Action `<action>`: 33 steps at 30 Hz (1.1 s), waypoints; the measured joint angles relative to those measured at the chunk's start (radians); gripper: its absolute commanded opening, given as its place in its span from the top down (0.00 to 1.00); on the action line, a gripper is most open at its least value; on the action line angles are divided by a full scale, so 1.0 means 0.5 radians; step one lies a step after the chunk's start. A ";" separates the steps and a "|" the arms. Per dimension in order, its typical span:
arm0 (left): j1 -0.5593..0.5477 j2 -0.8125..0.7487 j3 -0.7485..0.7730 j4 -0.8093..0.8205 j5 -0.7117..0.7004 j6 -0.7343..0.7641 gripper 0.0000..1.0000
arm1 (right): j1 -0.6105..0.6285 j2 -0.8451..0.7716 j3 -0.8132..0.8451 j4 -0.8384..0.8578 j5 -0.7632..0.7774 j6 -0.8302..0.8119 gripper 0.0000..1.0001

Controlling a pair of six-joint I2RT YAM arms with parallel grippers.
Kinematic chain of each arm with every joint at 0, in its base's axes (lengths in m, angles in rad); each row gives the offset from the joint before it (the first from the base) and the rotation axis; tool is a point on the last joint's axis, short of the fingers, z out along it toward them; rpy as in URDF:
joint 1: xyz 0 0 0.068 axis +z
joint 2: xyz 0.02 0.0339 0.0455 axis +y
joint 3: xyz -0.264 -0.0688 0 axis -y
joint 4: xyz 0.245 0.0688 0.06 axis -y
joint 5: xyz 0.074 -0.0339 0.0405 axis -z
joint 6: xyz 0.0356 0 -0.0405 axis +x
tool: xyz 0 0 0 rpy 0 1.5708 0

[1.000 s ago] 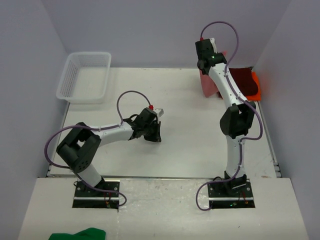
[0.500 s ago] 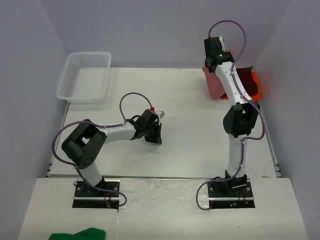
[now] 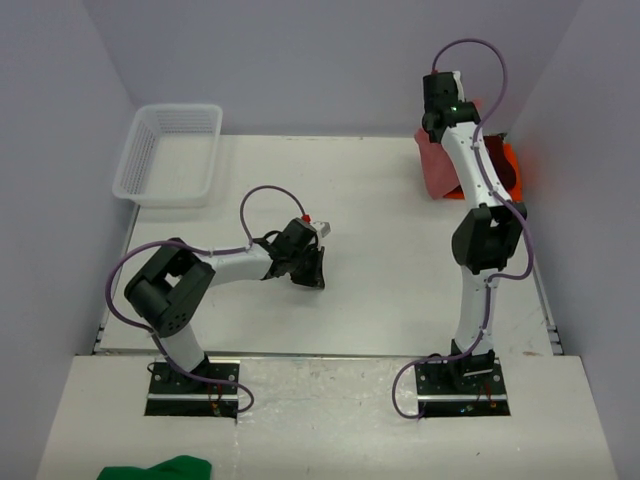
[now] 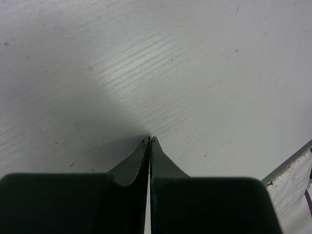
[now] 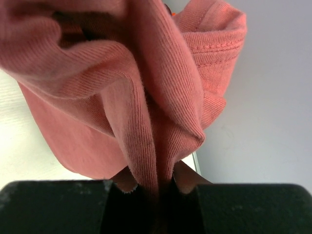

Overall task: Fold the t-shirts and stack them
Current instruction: Put the neatly folded tshirt into the corner of the board with the right arm

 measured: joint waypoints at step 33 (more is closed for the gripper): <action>-0.014 0.097 0.011 0.167 0.158 -0.002 1.00 | -0.367 0.565 0.185 0.270 0.047 -0.096 0.87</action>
